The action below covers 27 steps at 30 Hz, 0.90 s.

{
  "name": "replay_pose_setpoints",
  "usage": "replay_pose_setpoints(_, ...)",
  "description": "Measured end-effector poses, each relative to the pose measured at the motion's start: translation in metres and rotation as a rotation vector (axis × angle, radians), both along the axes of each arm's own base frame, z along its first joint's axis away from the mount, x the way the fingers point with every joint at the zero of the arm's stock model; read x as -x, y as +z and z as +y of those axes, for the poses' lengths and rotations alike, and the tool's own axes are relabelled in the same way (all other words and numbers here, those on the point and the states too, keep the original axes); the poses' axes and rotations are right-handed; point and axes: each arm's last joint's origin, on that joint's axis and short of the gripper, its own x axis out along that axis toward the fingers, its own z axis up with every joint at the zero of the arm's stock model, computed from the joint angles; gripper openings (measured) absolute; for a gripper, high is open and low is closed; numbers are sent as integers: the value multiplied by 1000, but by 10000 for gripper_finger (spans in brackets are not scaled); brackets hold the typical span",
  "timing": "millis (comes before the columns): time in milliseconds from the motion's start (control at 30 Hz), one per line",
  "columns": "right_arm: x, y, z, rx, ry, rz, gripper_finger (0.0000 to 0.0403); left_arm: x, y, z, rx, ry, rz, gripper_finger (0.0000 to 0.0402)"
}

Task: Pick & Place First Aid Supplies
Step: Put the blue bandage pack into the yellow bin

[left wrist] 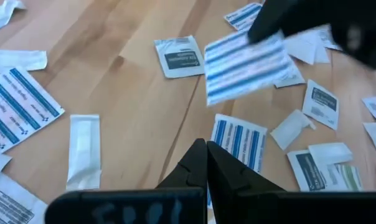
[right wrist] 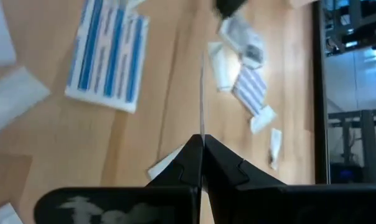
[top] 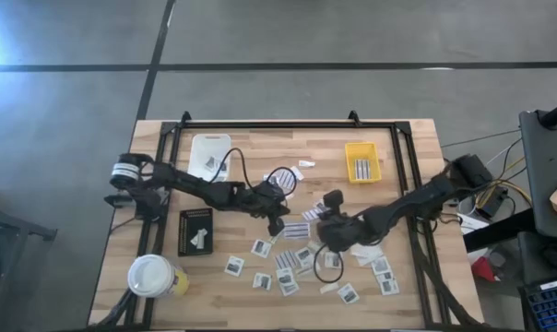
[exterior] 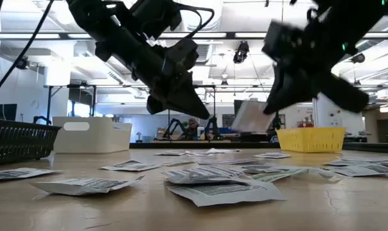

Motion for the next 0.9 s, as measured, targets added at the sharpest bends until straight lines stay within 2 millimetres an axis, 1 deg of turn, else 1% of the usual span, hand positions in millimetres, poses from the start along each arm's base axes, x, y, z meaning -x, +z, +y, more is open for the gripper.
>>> replay_pose_setpoints(167, 16, 29, -7, -56, -51, -82, 8, 1, 1, -4, -37, -39, 7, 2)
replay_pose_setpoints(267, 27, 46, -12, -57, -102, -156, 8, 2, 1, -9, -68, -57, 7, 2)
replay_pose_setpoints(467, 50, 71, -26, -30, -235, -289, 8, 2, 1, -14, -111, -61, 9, 2)
replay_pose_setpoints(667, 69, 81, -38, 16, -367, -408, 8, 2, 1, -16, -118, -72, 8, 2)
replay_pose_setpoints(800, 78, 81, -48, 49, -465, -478, 8, 2, 1, -16, -118, -72, 8, 2)
replay_pose_setpoints(900, 82, 78, -57, 105, -545, -531, 8, 2, 1, -16, -118, -73, 8, 2)
